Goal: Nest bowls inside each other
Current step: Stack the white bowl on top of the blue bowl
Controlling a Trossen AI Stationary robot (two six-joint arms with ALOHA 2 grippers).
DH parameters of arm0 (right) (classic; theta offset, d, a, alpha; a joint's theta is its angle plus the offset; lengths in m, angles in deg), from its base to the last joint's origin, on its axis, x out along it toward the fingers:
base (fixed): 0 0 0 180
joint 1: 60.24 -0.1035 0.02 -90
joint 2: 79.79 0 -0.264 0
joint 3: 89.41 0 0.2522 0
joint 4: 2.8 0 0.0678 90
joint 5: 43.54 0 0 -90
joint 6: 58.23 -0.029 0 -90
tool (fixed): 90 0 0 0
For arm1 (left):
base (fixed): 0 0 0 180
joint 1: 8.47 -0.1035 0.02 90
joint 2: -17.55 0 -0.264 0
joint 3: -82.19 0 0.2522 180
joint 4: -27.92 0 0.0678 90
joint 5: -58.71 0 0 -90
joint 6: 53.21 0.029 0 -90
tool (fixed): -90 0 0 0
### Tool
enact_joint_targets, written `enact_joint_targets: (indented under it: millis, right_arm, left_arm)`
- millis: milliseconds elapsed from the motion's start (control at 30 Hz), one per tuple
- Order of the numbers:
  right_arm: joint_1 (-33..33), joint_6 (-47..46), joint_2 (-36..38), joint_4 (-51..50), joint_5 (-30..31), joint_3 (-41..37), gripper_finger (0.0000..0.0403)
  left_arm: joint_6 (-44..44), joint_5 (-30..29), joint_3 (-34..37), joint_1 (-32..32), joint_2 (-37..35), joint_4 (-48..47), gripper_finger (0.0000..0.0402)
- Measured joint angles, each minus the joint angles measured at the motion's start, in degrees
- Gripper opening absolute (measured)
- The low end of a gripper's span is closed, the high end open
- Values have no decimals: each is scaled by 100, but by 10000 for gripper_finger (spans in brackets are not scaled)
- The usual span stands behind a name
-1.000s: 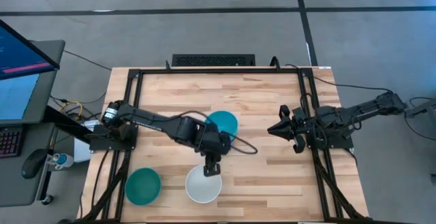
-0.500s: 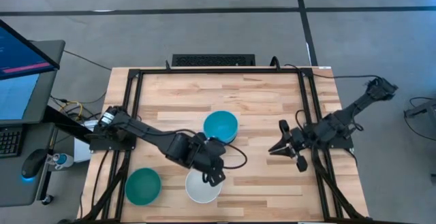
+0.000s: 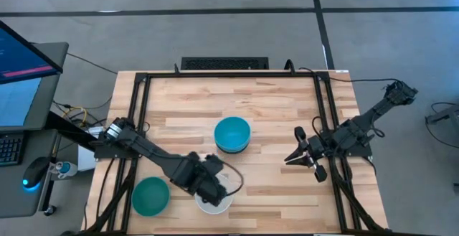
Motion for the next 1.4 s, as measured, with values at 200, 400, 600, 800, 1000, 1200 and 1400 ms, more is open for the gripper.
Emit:
enact_joint_targets:
  millis: [200, 400, 600, 800, 1000, 1200, 1400]
  right_arm:
    - [2, 20, 0, 358, 53, 0, 68]
    - [2, 17, 0, 520, 64, 0, 68]
    - [2, -26, -2, 560, 66, -2, 68]
    - [2, -29, -2, 560, 66, -2, 68]
    - [13, -28, 0, 554, 66, -2, 68]
    - [13, -29, -1, 515, 66, -2, 68]
    - [13, -31, -2, 469, 66, -2, 68]
  left_arm:
    - [-432, -37, 340, 169, 61, -663, 93]
    - [252, 379, 1031, 167, 63, 731, 93]
    - [334, 639, 1752, 96, 58, 1180, 93]
    - [467, 541, 2026, -51, -204, 1152, 93]
    - [811, 350, 2050, -370, -475, 1046, 93]
    - [1330, 570, 2147, -651, -475, 1332, 93]
    - [1469, 1124, 2777, -837, -531, 2182, 93]
